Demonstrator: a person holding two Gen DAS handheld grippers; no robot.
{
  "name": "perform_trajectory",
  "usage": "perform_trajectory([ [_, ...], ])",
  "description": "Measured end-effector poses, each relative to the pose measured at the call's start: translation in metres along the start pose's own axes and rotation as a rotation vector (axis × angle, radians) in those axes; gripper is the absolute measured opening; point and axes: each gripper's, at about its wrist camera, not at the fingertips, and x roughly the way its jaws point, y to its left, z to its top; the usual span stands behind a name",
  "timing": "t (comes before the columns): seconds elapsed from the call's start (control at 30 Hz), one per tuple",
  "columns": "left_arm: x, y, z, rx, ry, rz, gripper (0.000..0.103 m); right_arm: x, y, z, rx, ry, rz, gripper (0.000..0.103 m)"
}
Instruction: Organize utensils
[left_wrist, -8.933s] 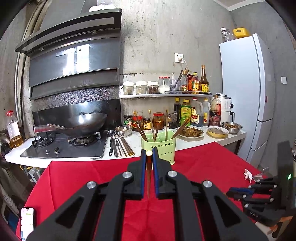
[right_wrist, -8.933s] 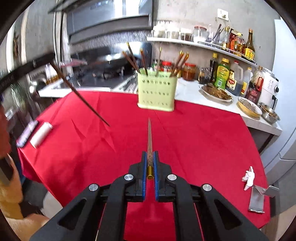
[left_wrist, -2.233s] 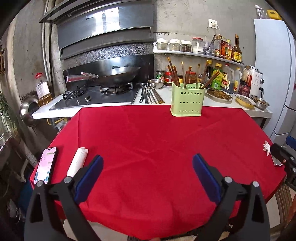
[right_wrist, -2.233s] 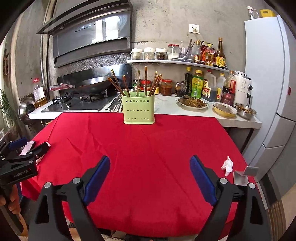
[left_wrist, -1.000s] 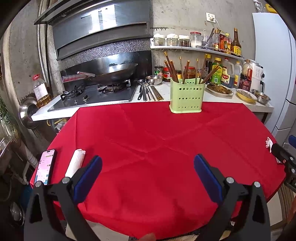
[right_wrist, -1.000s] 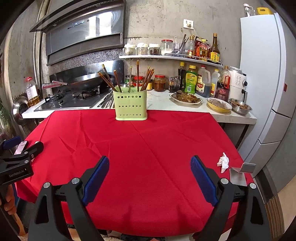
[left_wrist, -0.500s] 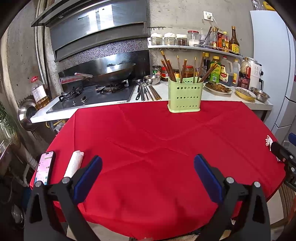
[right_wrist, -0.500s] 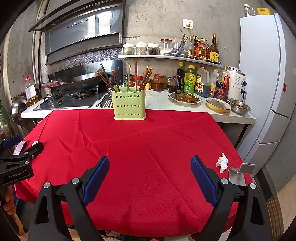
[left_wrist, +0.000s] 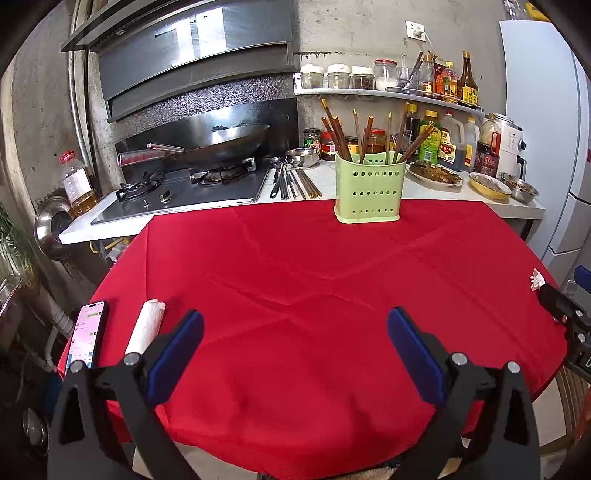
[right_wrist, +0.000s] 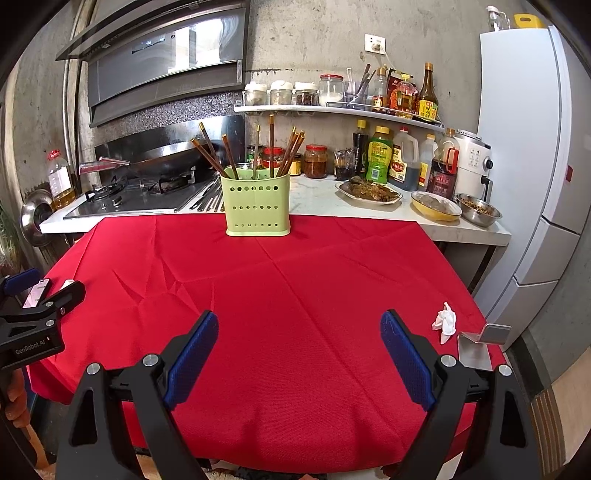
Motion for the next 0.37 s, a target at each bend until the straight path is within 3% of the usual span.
perform_trajectory([
  [0.37,0.011,0.002,0.000,-0.003,0.031,0.006,0.097,0.006,0.001,-0.002,0.003,0.013,-0.003,0.089],
])
